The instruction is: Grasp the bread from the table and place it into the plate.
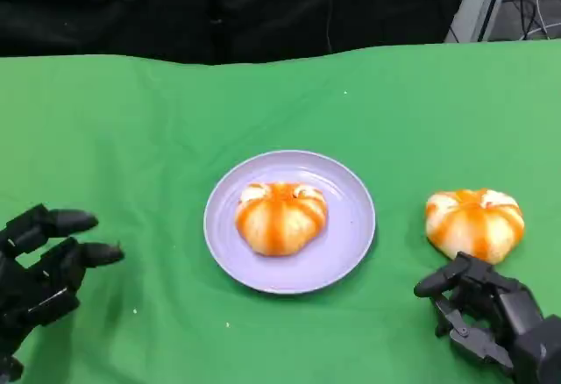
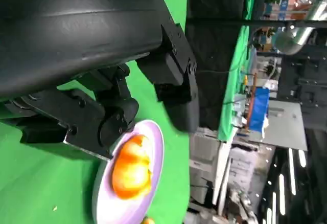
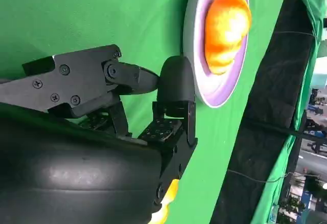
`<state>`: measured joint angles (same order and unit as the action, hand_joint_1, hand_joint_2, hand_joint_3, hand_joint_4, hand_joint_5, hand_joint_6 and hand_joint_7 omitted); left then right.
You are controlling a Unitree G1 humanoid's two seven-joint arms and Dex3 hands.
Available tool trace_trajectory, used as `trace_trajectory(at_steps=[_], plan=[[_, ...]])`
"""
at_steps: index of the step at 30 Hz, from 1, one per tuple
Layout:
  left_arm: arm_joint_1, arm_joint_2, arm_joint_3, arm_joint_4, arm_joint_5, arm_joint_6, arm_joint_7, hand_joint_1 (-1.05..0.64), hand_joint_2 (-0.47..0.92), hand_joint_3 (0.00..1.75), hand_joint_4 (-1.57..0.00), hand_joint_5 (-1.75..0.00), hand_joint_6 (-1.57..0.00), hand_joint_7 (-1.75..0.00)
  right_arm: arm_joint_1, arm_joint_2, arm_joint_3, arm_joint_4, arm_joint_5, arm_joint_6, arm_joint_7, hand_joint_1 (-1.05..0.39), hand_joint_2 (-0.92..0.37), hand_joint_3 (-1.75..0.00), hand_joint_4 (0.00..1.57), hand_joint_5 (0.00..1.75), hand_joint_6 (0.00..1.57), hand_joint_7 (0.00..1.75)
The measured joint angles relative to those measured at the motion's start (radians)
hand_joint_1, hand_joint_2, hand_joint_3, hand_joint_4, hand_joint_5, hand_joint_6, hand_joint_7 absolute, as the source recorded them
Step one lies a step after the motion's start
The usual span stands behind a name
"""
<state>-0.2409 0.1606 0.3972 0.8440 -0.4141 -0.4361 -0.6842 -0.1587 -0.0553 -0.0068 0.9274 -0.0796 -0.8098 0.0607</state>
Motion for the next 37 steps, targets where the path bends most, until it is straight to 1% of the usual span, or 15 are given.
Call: trace_trajectory(at_steps=[4,13,14,20,26,31,37], plan=[[0.0,0.0,-0.004,0.0,0.014,-0.003,0.022,0.08,0.56,1.27,-1.03,-1.6,-0.99,-1.32,-0.001,0.0,-0.002,0.002,0.0,0.0,0.001,-0.12,-0.92,-0.5,0.67,1.71,0.74,1.17],[0.0,0.0,-0.007,-0.001,0.015,-0.001,0.038,0.08,0.57,1.24,-1.04,-1.6,-0.99,-1.33,-0.003,0.0,-0.004,0.004,0.0,0.0,0.002,-0.11,-0.92,-0.49,0.68,1.7,0.74,1.17],[0.0,0.0,-0.007,-0.001,0.015,-0.001,0.038,0.07,0.59,1.21,-1.04,-1.6,-0.99,-1.33,-0.004,0.0,-0.005,0.005,0.0,0.0,0.003,-0.11,-0.92,-0.49,0.68,1.7,0.74,1.17],[0.001,0.0,-0.01,0.001,0.015,-0.002,0.036,0.05,0.61,1.14,-1.04,-1.6,-0.98,-1.33,-0.005,0.0,-0.007,0.007,0.001,0.0,0.004,-0.12,-0.92,-0.49,0.68,1.71,0.73,1.18],[0.001,0.0,-0.01,0.002,0.015,-0.001,0.036,0.05,0.63,1.12,-1.04,-1.61,-0.97,-1.34,-0.006,0.0,-0.01,0.008,0.005,0.0,0.01,-0.11,-0.92,-0.49,0.66,1.72,0.73,1.19],[0.001,0.001,-0.011,0.008,0.017,-0.001,0.036,0.05,0.61,1.14,-1.04,-1.62,-0.98,-1.35,-0.006,0.0,-0.012,0.008,0.007,0.0,0.011,-0.13,-0.92,-0.49,0.66,1.72,0.72,1.18],[0.0,0.001,-0.012,0.011,0.024,-0.001,0.037,0.06,0.63,1.13,-1.03,-1.62,-0.97,-1.34,-0.006,0.0,-0.012,0.007,0.007,0.003,0.011,-0.11,-0.92,-0.5,0.66,1.71,0.73,1.19]])
